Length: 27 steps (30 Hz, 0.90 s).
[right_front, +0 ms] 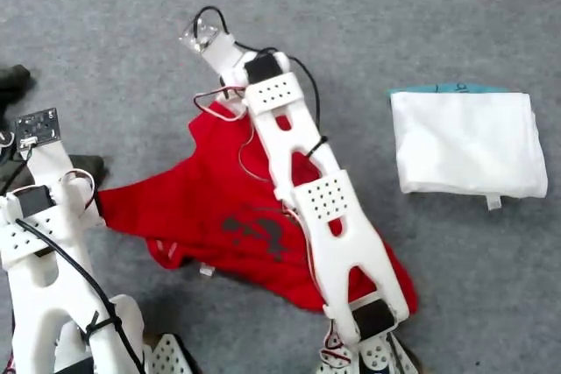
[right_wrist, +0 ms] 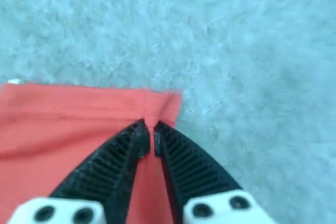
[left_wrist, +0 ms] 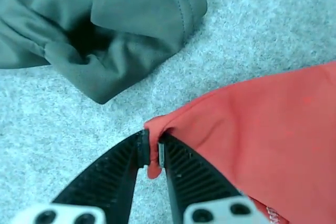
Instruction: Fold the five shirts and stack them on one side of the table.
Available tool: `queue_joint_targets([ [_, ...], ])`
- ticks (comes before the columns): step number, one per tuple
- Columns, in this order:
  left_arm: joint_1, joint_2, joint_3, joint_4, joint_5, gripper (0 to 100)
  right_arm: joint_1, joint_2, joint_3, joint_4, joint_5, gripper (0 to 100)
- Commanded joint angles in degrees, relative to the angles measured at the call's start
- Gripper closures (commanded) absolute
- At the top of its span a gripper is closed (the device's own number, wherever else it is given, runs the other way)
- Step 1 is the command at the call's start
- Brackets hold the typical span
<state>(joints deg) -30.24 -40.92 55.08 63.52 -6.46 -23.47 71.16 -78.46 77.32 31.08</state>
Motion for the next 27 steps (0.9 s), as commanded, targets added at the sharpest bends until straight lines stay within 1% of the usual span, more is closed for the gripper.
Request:
queue_joint_targets([
  [1, 0.48, -1.23, -3.56, -0.18, 1.05, 97, 1.32, -6.55, -12.26, 5.01, -1.41, 98.5],
  [3, 0.48, -1.23, -6.55, 0.0, 1.58, 97, 1.41, -7.6, -18.24, 7.82, -1.41, 98.5],
  [6, 0.57, -1.23, -14.29, 3.43, 1.67, 97, 1.85, -14.64, -17.01, 9.49, -1.41, 98.5],
  [8, 0.48, -1.32, -22.37, 7.56, 1.58, 97, 3.25, -19.91, -17.19, 10.29, -2.55, 98.5],
  [11, 1.19, -0.97, -35.65, 13.27, 1.58, 97, 5.45, -29.93, -17.36, 11.25, -6.33, 98.5],
  [16, 8.92, -1.23, -56.4, 19.78, 1.49, 97, 8.79, -47.87, -17.36, 11.69, -9.23, 98.5],
  [18, 12.97, -1.23, -64.75, 22.77, 1.49, 97, 9.41, -54.64, -17.27, 10.02, -8.97, 98.5],
  [21, 17.54, -1.23, -76.44, 26.73, 1.49, 97, 12.66, -63.52, -17.19, 7.38, -9.41, 98.5],
  [23, 19.38, -1.23, -83.82, 30.33, 1.32, 97, 14.24, -68.26, -17.19, 6.95, -9.41, 98.5],
  [27, 19.65, -1.23, -95.87, 37.19, 1.23, 97, 15.47, -76.44, -16.31, 7.82, -9.49, 98.5],
])
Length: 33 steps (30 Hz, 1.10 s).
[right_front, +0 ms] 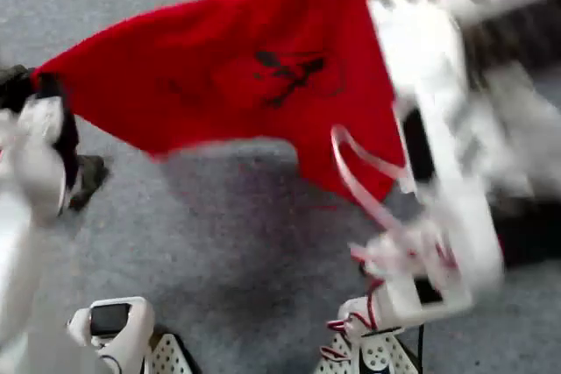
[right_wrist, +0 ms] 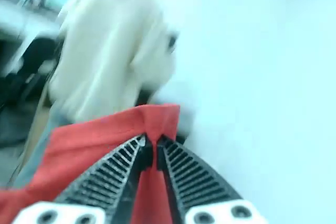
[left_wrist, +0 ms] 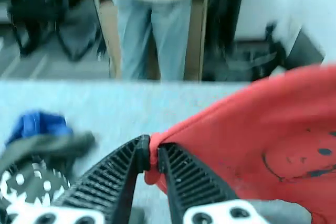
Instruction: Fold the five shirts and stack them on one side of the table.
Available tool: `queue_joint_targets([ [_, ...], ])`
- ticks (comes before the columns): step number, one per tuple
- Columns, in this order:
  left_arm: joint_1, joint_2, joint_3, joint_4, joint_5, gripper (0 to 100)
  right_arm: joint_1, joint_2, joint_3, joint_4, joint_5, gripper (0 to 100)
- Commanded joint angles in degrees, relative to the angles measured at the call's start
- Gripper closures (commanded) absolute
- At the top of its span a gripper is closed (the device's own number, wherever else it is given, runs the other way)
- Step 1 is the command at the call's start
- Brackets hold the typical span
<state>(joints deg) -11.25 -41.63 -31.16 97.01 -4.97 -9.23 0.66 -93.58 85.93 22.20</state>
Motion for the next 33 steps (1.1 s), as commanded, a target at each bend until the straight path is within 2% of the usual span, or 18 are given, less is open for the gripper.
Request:
queue_joint_targets([
  [1, 0.57, -0.7, -11.38, 3.96, -0.26, 97, 1.23, -8.04, 0.04, -0.62, -0.62, 98.5],
  [5, -2.15, -4.31, -15.6, 3.96, -2.29, 97, 1.23, -17.54, 10.42, -1.76, -2.81, 98.5],
  [9, -6.11, -9.67, -12.7, 3.87, -3.08, 97, 1.23, -25.98, 25.19, -8.44, -5.1, 98.5],
  [12, -5.93, -11.87, -4.35, 3.78, -3.16, 97, 1.14, -28.97, 37.32, -13.8, -6.24, 98.5],
  [15, -5.93, -11.43, 9.71, 1.93, -3.16, 97, 0.79, -29.23, 47.87, -17.67, -6.59, 98.5],
  [17, -6.02, -10.37, 22.29, -5.71, -2.81, 97, -0.97, -28.53, 55.34, -20.4, -6.33, 98.5],
  [19, -6.29, -9.32, 35.56, -18.64, -2.81, 97, -2.02, -26.77, 62.2, -22.86, -6.15, 98.5],
  [23, -6.2, -5.54, 59.03, -52.48, -2.81, 97, -2.2, -19.03, 74.86, -34.81, -6.15, 98.5],
  [26, -6.11, 1.67, 66.42, -75.43, -2.81, 97, -1.85, -9.8, 78.55, -46.07, -6.33, 98.5],
  [27, -6.11, 4.92, 66.42, -80.0, -2.81, 97, -1.85, -6.2, 78.46, -49.05, -6.33, 98.5],
  [29, -6.29, 11.96, 63.43, -84.04, -2.81, 97, -1.85, 0.92, 75.91, -54.42, -6.59, 98.5],
  [33, -6.46, 23.91, 53.93, -82.46, -2.81, 97, -1.14, 13.58, 63.78, -55.91, -6.59, 98.5],
])
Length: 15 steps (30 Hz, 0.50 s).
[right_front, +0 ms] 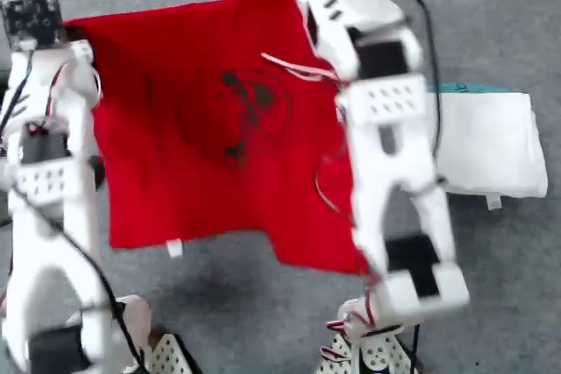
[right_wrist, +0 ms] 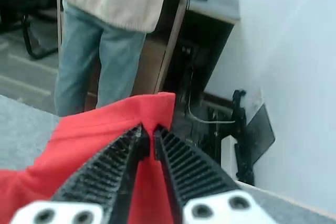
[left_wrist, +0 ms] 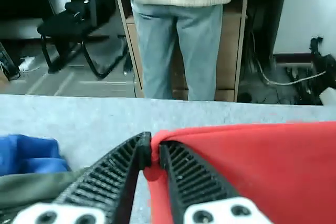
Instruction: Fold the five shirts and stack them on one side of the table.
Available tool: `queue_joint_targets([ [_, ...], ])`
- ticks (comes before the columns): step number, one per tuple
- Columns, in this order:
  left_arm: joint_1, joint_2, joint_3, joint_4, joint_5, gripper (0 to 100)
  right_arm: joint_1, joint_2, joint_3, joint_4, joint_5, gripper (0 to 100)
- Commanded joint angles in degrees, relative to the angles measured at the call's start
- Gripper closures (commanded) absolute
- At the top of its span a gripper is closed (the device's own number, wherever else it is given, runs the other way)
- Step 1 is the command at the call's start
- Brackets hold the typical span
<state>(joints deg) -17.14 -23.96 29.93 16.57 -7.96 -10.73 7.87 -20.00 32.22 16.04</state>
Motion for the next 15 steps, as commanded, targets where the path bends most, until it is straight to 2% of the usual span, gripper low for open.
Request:
queue_joint_targets([
  [1, -0.57, 8.35, -9.45, -0.79, 0.18, 97, 0.7, 9.1, -13.67, -0.97, -0.44, 98.5],
  [6, -0.22, 11.96, -14.64, 8.62, -0.09, 97, 2.02, 19.03, -33.01, 14.33, -0.44, 98.5],
  [11, -0.13, 10.99, -14.29, 21.1, -0.18, 97, 5.01, 22.81, -48.66, 38.07, 0.18, 98.5],
  [15, 0.13, 6.95, -9.54, 31.47, -0.26, 97, 6.15, 24.66, -56.92, 55.12, 3.6, 98.5],
])
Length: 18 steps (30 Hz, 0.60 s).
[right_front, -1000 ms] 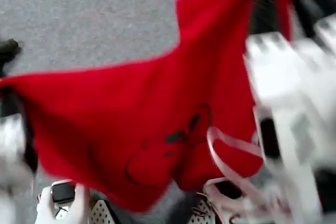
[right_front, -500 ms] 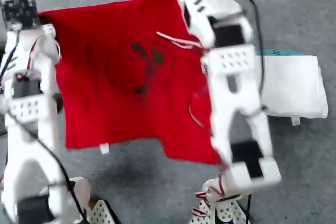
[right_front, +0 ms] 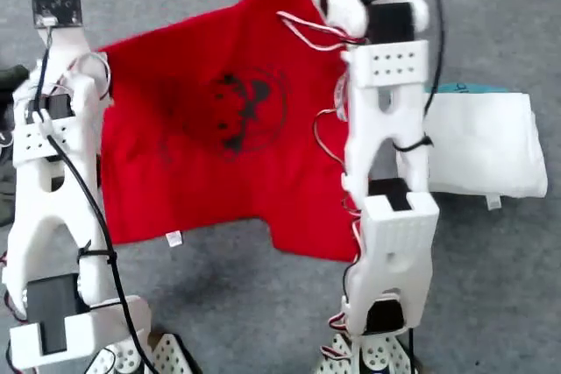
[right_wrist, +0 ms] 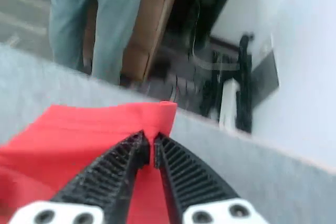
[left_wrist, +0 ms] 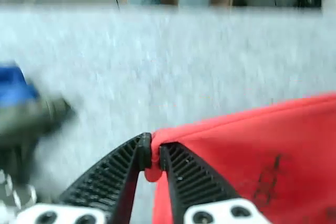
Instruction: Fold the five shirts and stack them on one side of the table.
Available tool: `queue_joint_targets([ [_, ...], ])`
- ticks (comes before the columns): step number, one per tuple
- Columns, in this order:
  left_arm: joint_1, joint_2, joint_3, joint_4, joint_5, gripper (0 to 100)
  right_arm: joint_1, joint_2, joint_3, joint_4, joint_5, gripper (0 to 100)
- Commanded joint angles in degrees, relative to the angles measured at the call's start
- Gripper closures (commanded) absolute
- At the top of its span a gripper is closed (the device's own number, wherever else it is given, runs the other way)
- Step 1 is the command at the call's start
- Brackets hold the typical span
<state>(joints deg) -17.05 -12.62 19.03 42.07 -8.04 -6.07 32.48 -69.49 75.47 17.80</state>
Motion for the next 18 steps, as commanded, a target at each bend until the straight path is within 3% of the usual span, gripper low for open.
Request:
queue_joint_targets([
  [1, -0.04, -5.8, 3.74, 7.38, -0.18, 97, 1.14, 0.4, -9.1, 16.0, 3.08, 98.5],
  [4, -0.22, -10.99, 12.44, 8.18, -0.26, 97, -1.05, 1.54, -14.99, 26.37, 5.89, 98.5],
  [8, 1.01, -20.84, 24.22, 8.18, -3.87, 97, 0.0, -0.66, -12.35, 26.11, 5.98, 98.5],
  [12, 2.15, -32.35, 34.15, 8.18, -4.48, 97, 0.18, -8.31, 3.82, 25.93, 6.59, 98.5],
  [18, 2.33, -41.85, 43.91, 10.99, -5.98, 97, -0.7, -26.07, 37.32, 22.59, 13.36, 98.5],
])
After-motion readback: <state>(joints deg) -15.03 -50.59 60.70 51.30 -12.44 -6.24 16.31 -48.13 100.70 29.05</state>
